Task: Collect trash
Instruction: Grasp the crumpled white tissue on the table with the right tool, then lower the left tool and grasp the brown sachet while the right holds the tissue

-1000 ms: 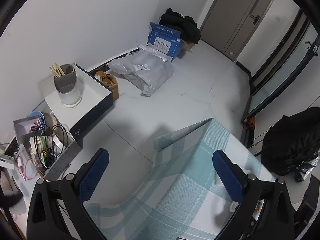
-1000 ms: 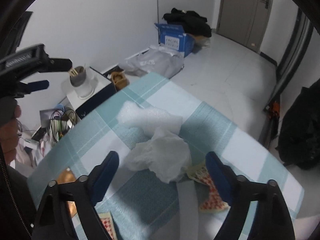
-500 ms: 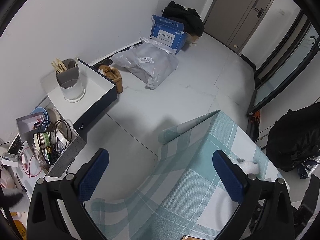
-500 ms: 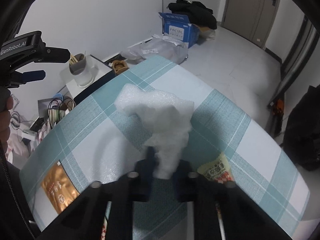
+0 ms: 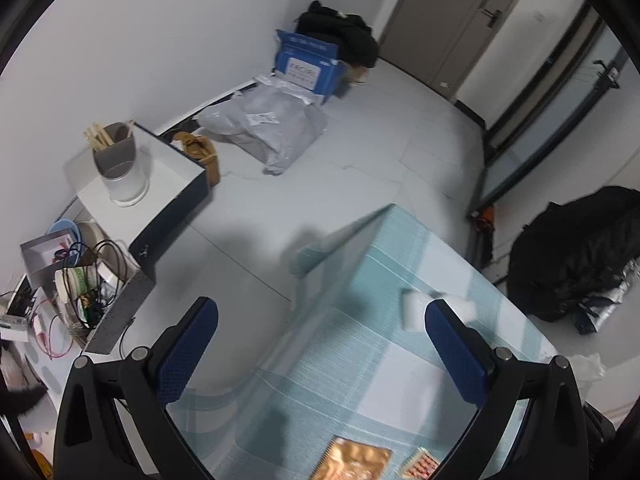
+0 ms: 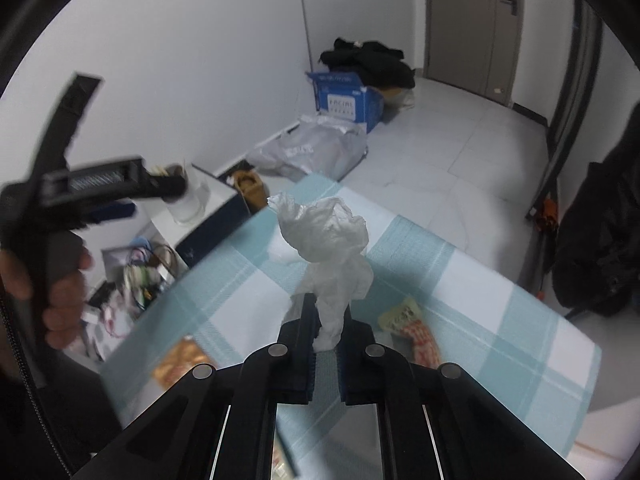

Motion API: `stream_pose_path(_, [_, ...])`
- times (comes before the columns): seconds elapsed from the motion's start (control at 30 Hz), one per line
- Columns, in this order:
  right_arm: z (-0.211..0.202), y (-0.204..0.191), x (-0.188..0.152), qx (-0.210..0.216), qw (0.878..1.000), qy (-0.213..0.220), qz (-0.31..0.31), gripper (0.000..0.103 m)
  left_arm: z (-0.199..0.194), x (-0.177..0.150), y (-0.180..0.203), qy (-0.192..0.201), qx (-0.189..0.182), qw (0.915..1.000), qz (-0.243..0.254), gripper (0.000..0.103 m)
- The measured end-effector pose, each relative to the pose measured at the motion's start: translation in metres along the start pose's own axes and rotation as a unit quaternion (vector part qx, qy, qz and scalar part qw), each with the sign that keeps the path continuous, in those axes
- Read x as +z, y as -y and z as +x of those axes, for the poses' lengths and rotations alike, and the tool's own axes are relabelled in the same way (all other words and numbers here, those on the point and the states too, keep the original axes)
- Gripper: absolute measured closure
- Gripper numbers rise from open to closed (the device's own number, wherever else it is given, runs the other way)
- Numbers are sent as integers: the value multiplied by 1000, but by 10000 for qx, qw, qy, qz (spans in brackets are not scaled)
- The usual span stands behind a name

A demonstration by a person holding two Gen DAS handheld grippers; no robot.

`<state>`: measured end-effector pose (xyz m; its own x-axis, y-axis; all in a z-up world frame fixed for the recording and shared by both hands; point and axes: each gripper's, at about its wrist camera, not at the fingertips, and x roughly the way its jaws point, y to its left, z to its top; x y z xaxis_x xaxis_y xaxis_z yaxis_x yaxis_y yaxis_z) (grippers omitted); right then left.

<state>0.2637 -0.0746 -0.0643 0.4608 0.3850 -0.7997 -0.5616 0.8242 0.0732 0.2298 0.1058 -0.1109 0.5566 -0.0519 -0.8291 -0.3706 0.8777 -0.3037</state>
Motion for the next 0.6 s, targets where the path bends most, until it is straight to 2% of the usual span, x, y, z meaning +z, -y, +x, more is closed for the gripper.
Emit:
stream_pose_path(0.23, [-54, -2, -29, 63, 9987, 331, 376, 96, -6, -22, 21, -102, -87, 9970, 757, 1])
stream_pose_path(0.43, [-87, -7, -60, 206, 9947, 577, 829, 96, -7, -50, 34, -379, -59, 9886, 1455, 1])
stream_pose_path(0.6, [-107, -12, -90, 218, 9913, 719, 1084, 96, -5, -70, 40, -607, -14, 9842, 1663, 1])
